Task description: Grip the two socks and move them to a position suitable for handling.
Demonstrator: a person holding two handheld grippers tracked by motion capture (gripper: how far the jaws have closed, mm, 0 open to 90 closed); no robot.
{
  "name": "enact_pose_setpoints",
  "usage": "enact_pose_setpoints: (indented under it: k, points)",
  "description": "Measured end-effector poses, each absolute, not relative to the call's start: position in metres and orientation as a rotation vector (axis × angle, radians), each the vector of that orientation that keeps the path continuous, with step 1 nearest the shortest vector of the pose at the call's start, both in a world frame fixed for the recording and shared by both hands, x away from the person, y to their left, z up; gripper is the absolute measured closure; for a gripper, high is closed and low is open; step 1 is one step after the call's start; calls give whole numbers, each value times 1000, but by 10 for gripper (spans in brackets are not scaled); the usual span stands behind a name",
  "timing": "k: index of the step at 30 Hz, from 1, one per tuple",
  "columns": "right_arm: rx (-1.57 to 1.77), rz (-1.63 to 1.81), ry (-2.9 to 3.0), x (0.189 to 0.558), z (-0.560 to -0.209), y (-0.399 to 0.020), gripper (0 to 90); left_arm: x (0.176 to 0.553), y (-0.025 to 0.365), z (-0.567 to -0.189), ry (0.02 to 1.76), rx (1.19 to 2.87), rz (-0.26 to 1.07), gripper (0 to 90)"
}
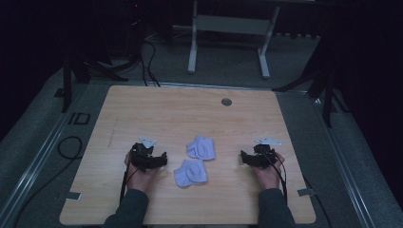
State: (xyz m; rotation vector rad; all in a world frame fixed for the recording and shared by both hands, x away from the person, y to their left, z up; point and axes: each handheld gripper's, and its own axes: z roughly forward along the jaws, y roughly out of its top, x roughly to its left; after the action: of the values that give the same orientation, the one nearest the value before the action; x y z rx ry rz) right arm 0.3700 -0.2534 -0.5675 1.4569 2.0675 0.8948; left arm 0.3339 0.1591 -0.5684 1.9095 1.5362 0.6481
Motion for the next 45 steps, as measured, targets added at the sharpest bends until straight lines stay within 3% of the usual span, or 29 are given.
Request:
enact_pose_setpoints:
  k: [12,16,20,27,28,35,45]
  points:
    - [1431,908,2123,363,-554,-249,385,333,162,-568,1514,1922,642,145]
    - [1329,918,2186,356,-547,-241,486,330,163,-565,1520,1922,637,290]
    - [1283,917,2216,352,-542,-234,541,329,166,-564,1522,1927,632,343]
    - [1207,973,2271,346,-533,-220,625,329,166,-564,1521,1921,635,347]
    - [1172,996,2333,344,-534,-212,690,329,166,-564,1520,1920,636,347]
    - [1026,986,2457,334,-538,-183,861,326,165,-564,1517,1922,636,349]
    - [917,1071,2531,320,-536,-145,900,326,164,-565,1519,1916,641,348]
